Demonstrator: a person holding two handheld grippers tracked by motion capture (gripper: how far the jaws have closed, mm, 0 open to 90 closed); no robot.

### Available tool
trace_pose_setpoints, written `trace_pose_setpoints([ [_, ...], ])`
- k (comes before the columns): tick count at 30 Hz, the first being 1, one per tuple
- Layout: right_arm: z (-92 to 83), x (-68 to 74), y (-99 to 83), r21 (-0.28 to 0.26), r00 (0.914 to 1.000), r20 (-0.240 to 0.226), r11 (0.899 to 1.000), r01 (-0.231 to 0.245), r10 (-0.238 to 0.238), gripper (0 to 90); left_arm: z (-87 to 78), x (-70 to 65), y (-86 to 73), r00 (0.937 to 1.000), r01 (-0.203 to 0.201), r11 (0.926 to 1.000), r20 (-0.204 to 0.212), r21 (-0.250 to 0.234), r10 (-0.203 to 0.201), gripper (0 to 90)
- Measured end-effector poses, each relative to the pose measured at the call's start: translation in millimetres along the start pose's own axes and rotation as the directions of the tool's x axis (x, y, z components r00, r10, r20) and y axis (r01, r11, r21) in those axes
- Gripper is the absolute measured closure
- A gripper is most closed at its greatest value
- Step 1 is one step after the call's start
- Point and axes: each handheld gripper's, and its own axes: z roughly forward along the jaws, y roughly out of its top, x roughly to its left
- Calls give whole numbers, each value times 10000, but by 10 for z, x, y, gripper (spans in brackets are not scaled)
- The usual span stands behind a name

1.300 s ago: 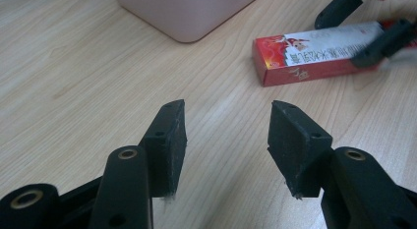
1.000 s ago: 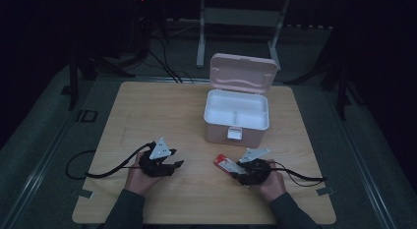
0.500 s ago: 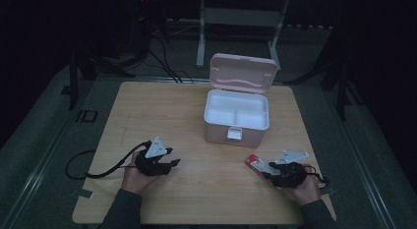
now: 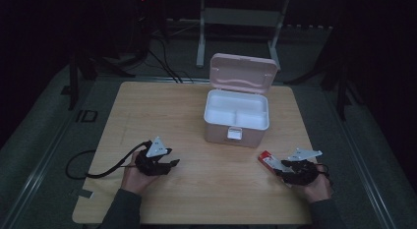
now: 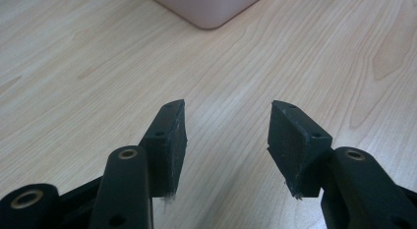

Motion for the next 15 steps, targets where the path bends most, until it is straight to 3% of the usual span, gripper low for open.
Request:
trace_pose_setpoints([
  [6, -57, -39, 41, -565, 9990, 32, 9974, -438, 440, 451, -26, 47, 39, 9999, 161, 9996, 66, -227, -159, 480],
  [15, -134, -76, 331, -1220, 9989, 202, 9918, -384, 412, 479, -80, 191, 237, 9976, 327, 9974, 632, -638, -286, 478],
])
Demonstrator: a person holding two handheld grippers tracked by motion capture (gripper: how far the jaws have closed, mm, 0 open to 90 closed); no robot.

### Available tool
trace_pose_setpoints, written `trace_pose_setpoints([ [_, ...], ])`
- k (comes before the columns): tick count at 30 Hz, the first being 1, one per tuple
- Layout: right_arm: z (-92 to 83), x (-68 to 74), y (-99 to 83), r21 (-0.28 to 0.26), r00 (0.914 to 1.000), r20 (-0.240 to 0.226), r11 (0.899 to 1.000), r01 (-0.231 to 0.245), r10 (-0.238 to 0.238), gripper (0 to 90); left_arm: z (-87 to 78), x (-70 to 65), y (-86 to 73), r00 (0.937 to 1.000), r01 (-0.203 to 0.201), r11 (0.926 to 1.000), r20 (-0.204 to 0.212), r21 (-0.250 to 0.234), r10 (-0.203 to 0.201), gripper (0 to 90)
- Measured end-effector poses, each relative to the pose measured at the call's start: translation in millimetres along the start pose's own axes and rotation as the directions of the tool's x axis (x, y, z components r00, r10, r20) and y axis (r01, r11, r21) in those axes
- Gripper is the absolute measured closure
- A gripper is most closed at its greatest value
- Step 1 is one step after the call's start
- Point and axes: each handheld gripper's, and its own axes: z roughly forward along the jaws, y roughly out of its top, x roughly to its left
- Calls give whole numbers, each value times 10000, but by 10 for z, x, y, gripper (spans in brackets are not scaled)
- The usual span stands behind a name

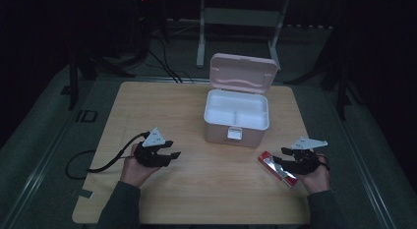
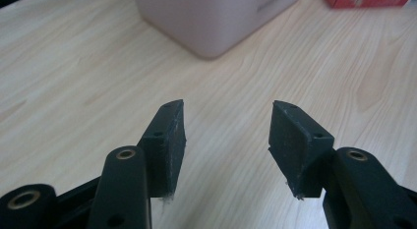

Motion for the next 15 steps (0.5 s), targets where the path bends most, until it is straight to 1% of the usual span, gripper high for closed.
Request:
trace_pose_setpoints([
  [3, -12, -13, 119, -269, 10000, -47, 9996, 58, -59, 493, -1, 52, 104, 10000, -3, 9999, 100, -154, 4, 478],
  [6, -20, -27, 253, -449, 9999, -58, 9989, 137, -140, 506, 6, 102, 222, 9997, -152, 9996, 185, -232, 156, 479],
  [8, -26, -37, 329, -517, 9997, -15, 9984, 232, -233, 516, 18, 139, 302, 9996, -217, 9994, 149, -261, 221, 478],
  [11, -46, -52, 455, -720, 9998, 116, 9972, 195, -187, 529, 57, 214, 404, 9996, -270, 9993, 97, -252, 273, 479],
  [12, -51, -56, 494, -764, 9997, 190, 9970, 154, -140, 530, 72, 237, 437, 9996, -249, 9994, 119, -234, 252, 479],
  [15, -58, -74, 601, -946, 9996, 290, 9955, 82, -55, 526, 106, 295, 547, 9997, -119, 9992, 192, -393, 126, 478],
])
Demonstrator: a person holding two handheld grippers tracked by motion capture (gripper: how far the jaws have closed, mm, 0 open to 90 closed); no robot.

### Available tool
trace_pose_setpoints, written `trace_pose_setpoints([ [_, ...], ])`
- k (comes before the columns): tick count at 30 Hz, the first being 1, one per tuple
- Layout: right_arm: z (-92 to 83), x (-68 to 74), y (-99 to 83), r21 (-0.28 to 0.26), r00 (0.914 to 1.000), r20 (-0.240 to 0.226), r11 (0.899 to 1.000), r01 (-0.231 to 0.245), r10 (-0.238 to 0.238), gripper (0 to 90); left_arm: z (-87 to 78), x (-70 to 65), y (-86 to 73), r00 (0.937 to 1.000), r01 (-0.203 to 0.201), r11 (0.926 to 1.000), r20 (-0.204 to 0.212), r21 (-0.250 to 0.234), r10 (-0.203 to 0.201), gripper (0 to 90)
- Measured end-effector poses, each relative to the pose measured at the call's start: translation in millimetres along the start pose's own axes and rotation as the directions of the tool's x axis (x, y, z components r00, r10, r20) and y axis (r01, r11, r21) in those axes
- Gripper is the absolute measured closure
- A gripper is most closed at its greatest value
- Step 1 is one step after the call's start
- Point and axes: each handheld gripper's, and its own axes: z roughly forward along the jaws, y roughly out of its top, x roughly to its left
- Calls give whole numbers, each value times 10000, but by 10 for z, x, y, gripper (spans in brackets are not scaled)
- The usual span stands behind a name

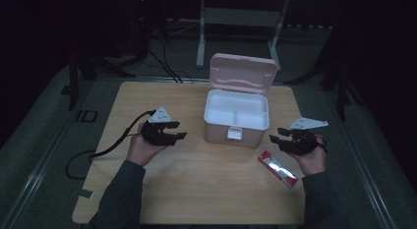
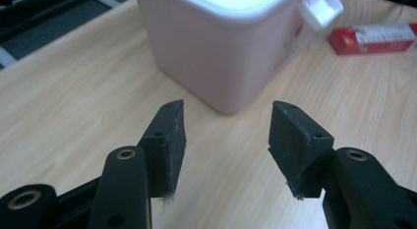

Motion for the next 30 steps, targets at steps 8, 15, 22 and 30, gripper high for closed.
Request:
trace_pose_setpoints([
  [8, 33, -83, 246, -424, 9991, 155, 9984, -379, 386, 478, 61, 69, 310, 10000, -46, 9994, -12, -337, 45, 478],
  [15, 156, -142, 354, -214, 9984, 186, 9984, -521, 525, 440, 246, 140, 538, 9999, 90, 9995, -96, -304, -93, 439],
  [22, 287, -194, 389, -200, 9964, 189, 9964, -818, 822, 408, 482, 169, 707, 9994, 350, 9990, -12, -292, -351, 409],
  [30, 383, -234, 362, -88, 9944, 272, 9947, -1022, 1024, 414, 782, 168, 786, 9989, 453, 9986, -111, 276, -450, 379],
])
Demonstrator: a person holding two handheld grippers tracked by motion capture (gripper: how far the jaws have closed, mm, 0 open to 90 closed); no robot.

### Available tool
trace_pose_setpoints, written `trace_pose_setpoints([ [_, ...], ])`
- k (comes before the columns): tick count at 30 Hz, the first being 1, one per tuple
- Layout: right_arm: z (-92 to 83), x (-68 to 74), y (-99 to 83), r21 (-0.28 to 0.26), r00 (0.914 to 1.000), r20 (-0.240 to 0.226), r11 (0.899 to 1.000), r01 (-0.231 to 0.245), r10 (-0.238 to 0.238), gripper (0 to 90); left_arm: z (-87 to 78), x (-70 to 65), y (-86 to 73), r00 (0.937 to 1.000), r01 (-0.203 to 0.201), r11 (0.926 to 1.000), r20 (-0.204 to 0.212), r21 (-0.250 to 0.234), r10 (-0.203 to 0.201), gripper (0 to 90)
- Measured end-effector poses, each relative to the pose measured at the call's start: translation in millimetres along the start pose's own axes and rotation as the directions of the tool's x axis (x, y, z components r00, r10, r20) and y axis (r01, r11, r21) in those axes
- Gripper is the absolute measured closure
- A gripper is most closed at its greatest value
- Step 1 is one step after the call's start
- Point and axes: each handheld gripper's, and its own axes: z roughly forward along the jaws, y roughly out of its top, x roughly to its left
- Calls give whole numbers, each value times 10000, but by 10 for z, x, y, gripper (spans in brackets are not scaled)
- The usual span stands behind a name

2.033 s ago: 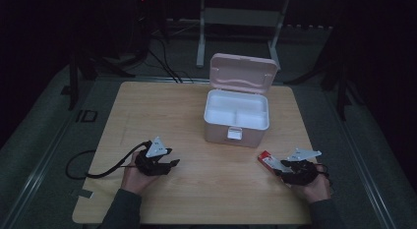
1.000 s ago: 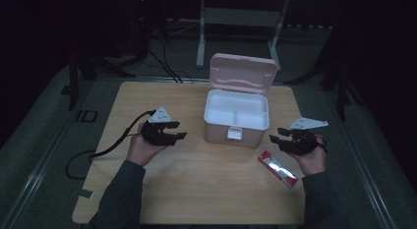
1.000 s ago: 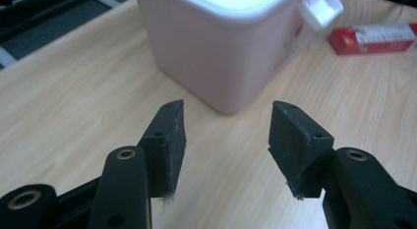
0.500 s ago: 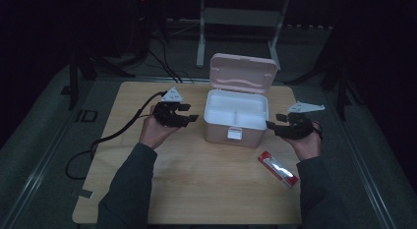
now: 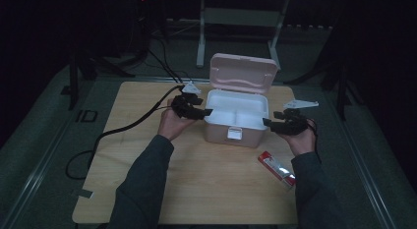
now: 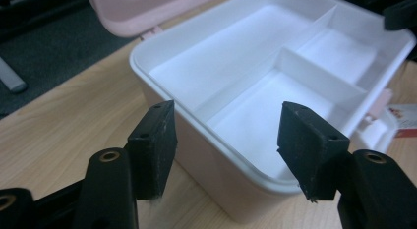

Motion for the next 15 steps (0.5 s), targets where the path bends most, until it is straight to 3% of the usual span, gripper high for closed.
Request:
trace_pose_setpoints([
  [7, 47, -18, -16, 191, 9998, -168, 9998, -63, 66, 439, 153, 34, -25, 9999, 122, 9987, 25, 495, -123, 382],
  [12, 98, -9, -2, 319, 9998, -177, 9994, -96, 101, 451, 192, 29, -33, 9992, 340, 9983, 185, 472, -349, 409],
  [15, 129, -2, 1, 377, 9997, -203, 9992, -110, 118, 451, 201, 27, -45, 9994, 349, 9980, 70, 534, -353, 413],
])
